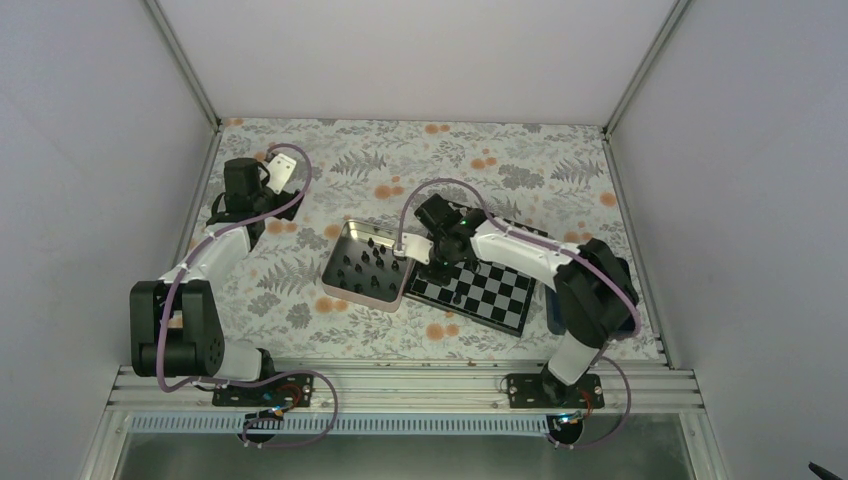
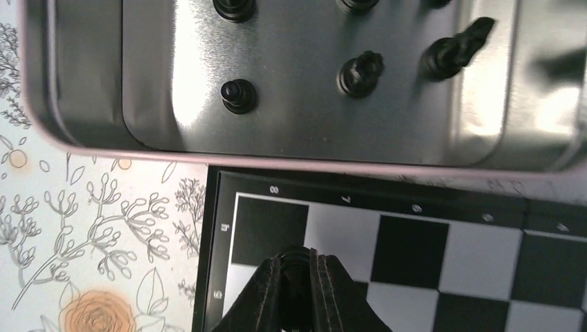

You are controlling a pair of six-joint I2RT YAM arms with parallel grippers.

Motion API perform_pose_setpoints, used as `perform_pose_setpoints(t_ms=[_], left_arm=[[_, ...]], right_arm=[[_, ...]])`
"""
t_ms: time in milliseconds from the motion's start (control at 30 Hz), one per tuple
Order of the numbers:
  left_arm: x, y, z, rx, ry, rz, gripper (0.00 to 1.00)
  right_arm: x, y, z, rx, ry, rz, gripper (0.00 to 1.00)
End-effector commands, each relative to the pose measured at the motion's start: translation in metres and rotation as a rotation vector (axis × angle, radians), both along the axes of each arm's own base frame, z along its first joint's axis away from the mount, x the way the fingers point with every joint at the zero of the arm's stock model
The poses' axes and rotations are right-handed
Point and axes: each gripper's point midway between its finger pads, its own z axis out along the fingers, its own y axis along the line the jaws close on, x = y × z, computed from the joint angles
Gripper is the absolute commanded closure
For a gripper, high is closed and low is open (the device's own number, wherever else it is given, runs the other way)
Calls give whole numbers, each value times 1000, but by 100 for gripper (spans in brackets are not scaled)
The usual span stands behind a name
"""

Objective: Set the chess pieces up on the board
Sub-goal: Place the chess piece on the chessboard.

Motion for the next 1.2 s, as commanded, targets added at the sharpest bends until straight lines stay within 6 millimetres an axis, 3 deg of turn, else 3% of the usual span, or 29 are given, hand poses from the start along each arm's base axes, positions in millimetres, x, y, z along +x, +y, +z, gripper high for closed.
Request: perform_pose_setpoints(t_ms=[0, 433, 633, 1167], left_arm=[[2, 5, 11, 1, -43, 12, 0], [2, 6, 6, -5, -34, 11, 0], [0, 8, 3, -6, -29, 15, 0], [0, 9, 1, -12, -26, 15, 0]], right_arm=[[1, 21, -7, 34, 13, 49, 96], [-4, 29, -27, 35, 55, 71, 95], [-10, 23, -35, 15, 73, 74, 96], [-17, 14, -35, -18, 83, 70, 96]])
